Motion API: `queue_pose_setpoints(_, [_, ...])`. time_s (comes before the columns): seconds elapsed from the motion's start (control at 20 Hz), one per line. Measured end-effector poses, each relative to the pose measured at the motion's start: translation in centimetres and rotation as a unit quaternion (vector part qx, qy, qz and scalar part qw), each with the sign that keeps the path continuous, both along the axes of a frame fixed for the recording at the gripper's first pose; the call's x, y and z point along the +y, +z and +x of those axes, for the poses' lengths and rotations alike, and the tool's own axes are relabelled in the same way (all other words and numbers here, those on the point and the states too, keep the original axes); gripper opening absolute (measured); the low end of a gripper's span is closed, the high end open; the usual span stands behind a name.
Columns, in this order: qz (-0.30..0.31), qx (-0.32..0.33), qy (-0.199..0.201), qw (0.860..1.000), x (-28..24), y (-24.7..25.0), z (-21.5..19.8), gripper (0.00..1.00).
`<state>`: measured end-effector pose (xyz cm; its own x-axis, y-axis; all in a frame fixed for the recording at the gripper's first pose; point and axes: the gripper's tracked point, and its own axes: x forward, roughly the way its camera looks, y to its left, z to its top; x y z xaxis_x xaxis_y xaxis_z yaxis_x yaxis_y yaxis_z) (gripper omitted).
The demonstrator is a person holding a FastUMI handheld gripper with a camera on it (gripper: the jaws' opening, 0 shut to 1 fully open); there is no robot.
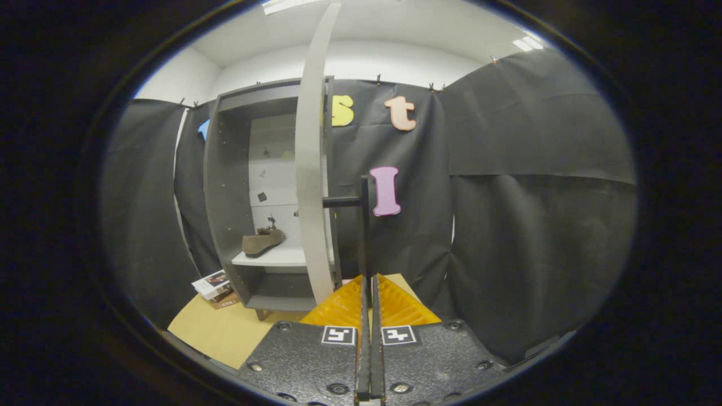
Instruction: Open the shoe cabinet door, grab the shoes and put them into the shoe cabinet, then close the shoe cabinet door.
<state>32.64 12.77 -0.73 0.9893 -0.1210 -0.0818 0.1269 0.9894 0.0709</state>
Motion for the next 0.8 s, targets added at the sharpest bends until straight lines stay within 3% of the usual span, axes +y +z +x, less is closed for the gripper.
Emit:
queue_pose_setpoints(0.2, [-0.005,-0.009,-0.017,1.000,-0.1,0.4,-0.9,0.07])
queue_pose_setpoints(0.45, [-0.008,-0.004,0.005,1.000,1.8,0.0,-2.1,0.68])
queue_pose_setpoints(0.55, [-0.004,-0.012,0.015,1.000,2.5,0.0,-2.4,0.74])
queue_pose_setpoints(0.7, [0.001,-0.004,0.039,0.999,4.5,-0.7,-2.2,0.93])
queue_pose_setpoints(0.8, [0.004,0.009,0.059,0.998,5.6,-1.6,-2.6,0.96])
